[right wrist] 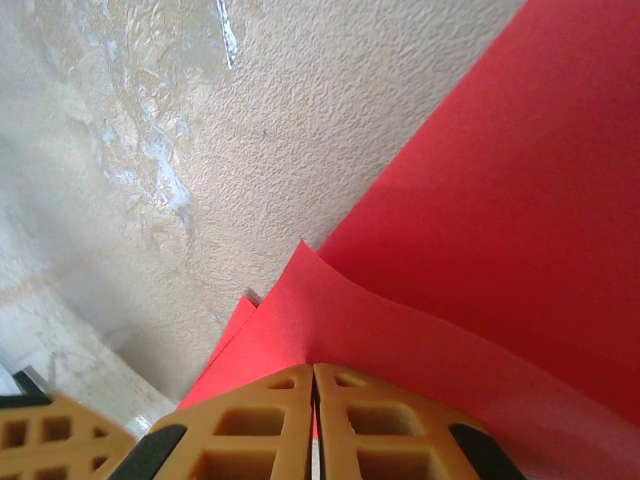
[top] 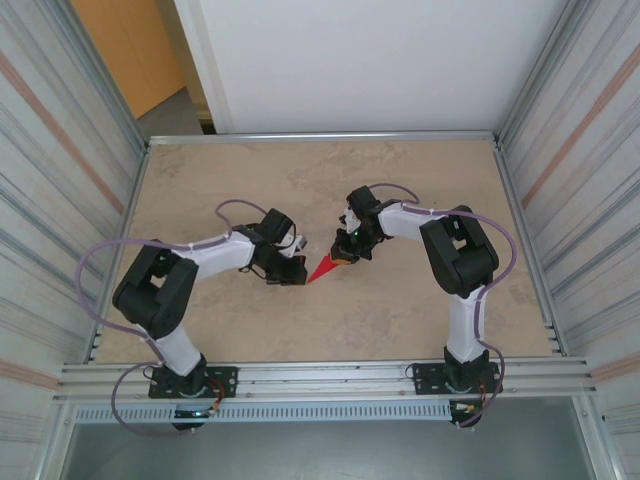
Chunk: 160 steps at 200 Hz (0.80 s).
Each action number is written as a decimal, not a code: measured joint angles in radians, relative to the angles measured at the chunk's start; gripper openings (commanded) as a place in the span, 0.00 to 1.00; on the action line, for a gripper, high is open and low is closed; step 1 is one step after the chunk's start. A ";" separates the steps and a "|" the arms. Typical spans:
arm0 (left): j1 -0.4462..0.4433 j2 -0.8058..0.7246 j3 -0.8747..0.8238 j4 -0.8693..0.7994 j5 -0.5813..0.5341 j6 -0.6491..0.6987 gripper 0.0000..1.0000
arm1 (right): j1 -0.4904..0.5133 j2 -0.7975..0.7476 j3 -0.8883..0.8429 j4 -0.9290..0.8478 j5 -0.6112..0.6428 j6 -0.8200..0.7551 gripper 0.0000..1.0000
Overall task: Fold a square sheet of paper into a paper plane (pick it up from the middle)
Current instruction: Fold the wing for the fifth time at the center of the table.
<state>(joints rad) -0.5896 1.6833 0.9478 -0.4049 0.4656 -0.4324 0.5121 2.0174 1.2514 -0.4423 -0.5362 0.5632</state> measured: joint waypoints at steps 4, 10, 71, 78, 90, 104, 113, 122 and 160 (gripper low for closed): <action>-0.002 -0.006 0.000 0.009 0.002 -0.005 0.00 | 0.000 0.000 0.000 0.000 0.000 0.000 0.11; -0.006 -0.011 0.001 0.023 0.003 -0.010 0.00 | 0.000 0.000 0.000 0.000 0.000 0.000 0.11; -0.032 0.129 0.072 0.166 0.025 -0.099 0.00 | 0.000 0.000 0.000 0.004 -0.006 0.000 0.11; -0.033 0.146 0.081 0.175 0.024 -0.107 0.00 | 0.000 0.000 -0.002 0.005 -0.007 0.000 0.11; -0.033 0.167 0.093 0.184 0.024 -0.119 0.00 | 0.000 -0.002 -0.004 0.008 -0.009 0.000 0.11; -0.034 0.184 0.106 0.190 0.023 -0.127 0.00 | 0.000 -0.003 -0.006 0.013 -0.011 0.000 0.11; -0.034 0.192 0.114 0.191 0.021 -0.130 0.00 | 0.000 -0.003 -0.008 0.015 -0.012 0.000 0.11; -0.034 0.200 0.119 0.194 0.020 -0.134 0.00 | -0.001 -0.004 -0.011 0.019 -0.012 0.000 0.11; -0.033 0.208 0.120 0.195 0.019 -0.152 0.00 | -0.002 -0.008 -0.016 0.026 -0.012 0.000 0.11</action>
<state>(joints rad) -0.6228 1.8912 1.0676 -0.2096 0.4850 -0.5846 0.5102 2.0094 1.2358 -0.4164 -0.5484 0.5629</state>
